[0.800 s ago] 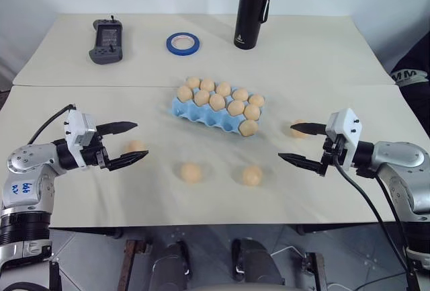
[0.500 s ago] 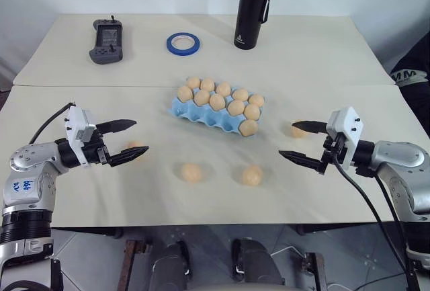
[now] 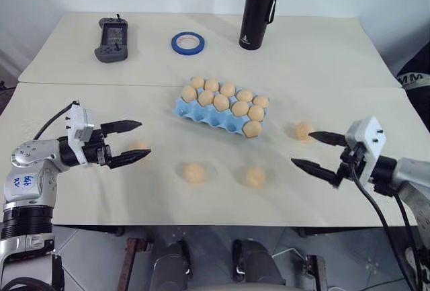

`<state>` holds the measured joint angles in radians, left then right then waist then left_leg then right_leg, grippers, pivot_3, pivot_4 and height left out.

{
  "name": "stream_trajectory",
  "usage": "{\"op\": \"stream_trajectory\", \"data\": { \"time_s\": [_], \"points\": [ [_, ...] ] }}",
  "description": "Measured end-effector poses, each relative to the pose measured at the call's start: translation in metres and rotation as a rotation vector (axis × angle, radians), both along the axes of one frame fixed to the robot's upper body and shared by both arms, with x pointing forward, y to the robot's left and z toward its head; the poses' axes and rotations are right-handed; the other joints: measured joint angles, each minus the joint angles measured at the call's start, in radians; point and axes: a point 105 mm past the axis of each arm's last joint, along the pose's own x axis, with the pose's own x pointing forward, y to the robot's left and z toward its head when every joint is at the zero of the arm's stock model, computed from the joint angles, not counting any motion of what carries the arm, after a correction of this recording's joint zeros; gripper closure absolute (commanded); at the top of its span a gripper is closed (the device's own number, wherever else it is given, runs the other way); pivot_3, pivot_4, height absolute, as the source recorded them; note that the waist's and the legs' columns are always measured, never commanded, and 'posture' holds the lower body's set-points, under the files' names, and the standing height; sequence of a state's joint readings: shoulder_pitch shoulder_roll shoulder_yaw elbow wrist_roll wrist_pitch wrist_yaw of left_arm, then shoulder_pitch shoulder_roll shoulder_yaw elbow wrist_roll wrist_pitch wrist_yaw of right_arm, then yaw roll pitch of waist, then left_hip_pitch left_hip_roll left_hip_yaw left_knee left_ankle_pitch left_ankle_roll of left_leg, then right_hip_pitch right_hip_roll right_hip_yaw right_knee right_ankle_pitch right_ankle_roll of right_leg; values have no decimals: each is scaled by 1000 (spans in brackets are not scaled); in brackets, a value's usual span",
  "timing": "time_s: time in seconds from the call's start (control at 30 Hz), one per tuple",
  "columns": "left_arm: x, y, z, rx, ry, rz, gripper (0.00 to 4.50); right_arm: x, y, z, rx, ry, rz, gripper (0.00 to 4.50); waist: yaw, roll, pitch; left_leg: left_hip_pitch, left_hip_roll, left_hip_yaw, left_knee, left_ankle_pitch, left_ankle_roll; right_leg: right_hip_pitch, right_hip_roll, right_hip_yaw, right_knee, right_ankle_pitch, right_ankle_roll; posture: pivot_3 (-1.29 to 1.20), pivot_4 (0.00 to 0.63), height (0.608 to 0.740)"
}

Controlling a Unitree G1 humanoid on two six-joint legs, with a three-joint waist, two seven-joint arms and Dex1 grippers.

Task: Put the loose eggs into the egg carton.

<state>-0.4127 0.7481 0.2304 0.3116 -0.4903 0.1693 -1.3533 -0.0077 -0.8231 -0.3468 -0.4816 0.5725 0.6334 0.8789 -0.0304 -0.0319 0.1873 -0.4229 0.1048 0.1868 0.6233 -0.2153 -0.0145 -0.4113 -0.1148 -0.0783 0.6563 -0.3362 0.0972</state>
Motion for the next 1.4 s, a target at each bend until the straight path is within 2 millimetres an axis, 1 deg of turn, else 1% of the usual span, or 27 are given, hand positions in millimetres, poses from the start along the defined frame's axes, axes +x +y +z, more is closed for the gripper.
{"op": "stream_trajectory", "data": {
  "time_s": [0.07, 0.17, 0.23, 0.33, 0.43, 0.5, 0.6, 0.67, 0.77, 0.87, 0.97, 1.07, 1.27, 1.3, 1.4],
  "points": [
    [0, -1, 1, -7, -5, -38, 48, -5, -2, -2, -6, 10, -25, 0, 2, 0, 0, 0, 0, 0, 2, 0, 1, 1, 0, 0, -1, 0, 0, 0, 150, 740],
    [-1, -1, 2, -7, -17, -97, 48, 0, -9, -4, -19, -3, -95, 0, 0, 0, 0, 0, 0, 0, 5, -4, -1, 2, 0, 0, -3, 3, -2, 0, 150, 740],
    [-3, -2, 1, -13, -30, -124, 48, 11, -15, 0, 0, -41, -165, 0, -4, 0, 0, 0, 0, 0, 6, -4, 0, 2, 0, 1, -4, 4, -2, 0, 150, 740],
    [1, -1, 2, -52, -44, -117, 48, 37, -30, 11, 51, -105, -294, 0, -6, 0, 0, -1, 0, 0, 6, -3, 1, 2, 0, 1, -4, 5, -3, 0, 150, 740],
    [1, 5, 4, -46, -58, -101, 48, 53, -36, 10, 76, -119, -359, 0, -7, 0, 0, -1, 1, 0, 5, -3, 1, 1, 0, 1, -3, 5, -3, 0, 150, 740],
    [-2, 9, 2, -42, -51, -93, 48, 67, -33, 6, 119, -115, -386, 0, -15, 0, 0, -1, 1, 0, 4, -1, 4, 0, 0, 1, -3, 5, -3, 0, 150, 740],
    [-8, 12, -5, -53, -31, -84, 48, 84, -26, -7, 137, -81, -397, 0, -23, 0, 0, -1, 1, 1, 3, -1, 4, -1, 0, 0, -2, 6, -2, 0, 150, 740],
    [-10, 13, -8, -53, -23, -84, 48, 91, -23, -15, 142, -58, -401, 0, -24, 0, 0, -1, 1, 1, 3, -2, 3, -1, 0, 0, -2, 6, -2, 0, 150, 740],
    [-17, 13, -6, -56, -44, -89, 48, 105, -16, -24, 150, -40, -406, 0, -27, 1, 0, -1, 1, 2, 4, -2, 3, -2, 1, 1, -2, 6, -1, 0, 150, 740],
    [-20, 12, -4, -61, -57, -97, 48, 111, -14, -32, 132, -32, -407, 0, -27, 1, 1, -1, 1, 3, 4, -2, 3, -2, 0, 1, -2, 6, -1, 0, 150, 740],
    [-23, 13, -4, -61, -61, -95, 48, 115, -9, -45, 99, -11, -392, 0, -28, 1, 1, -1, 1, 3, 4, -2, 3, -2, 0, 1, -2, 6, -1, 0, 150, 740],
    [-24, 14, -2, -63, -72, -93, 0, 116, -5, -53, 57, 1, -373, 558, -28, 1, 1, -1, 1, 3, 5, -2, 3, -2, 0, 1, -2, 6, -1, 0, 150, 740],
    [-25, 14, 2, -68, -90, -92, 0, 117, -4, -49, 47, -36, -366, 2584, -28, 1, 1, -1, 2, 3, 5, -2, 3, -2, 0, 1, -2, 6, -1, 0, 150, 740],
    [-25, 14, 2, -69, -92, -91, 0, 117, -4, -46, 49, -46, -364, 2786, -29, 1, 1, -1, 2, 3, 4, -2, 3, -2, 0, 1, -2, 6, -1, 0, 150, 740],
    [-25, 14, 3, -70, -98, -89, 0, 115, 1, -29, 57, -101, -345, 2859, -30, 1, 1, -1, 3, 3, 4, -2, 2, -2, 1, 1, -2, 6, -1, 0, 150, 740]
  ]
}}
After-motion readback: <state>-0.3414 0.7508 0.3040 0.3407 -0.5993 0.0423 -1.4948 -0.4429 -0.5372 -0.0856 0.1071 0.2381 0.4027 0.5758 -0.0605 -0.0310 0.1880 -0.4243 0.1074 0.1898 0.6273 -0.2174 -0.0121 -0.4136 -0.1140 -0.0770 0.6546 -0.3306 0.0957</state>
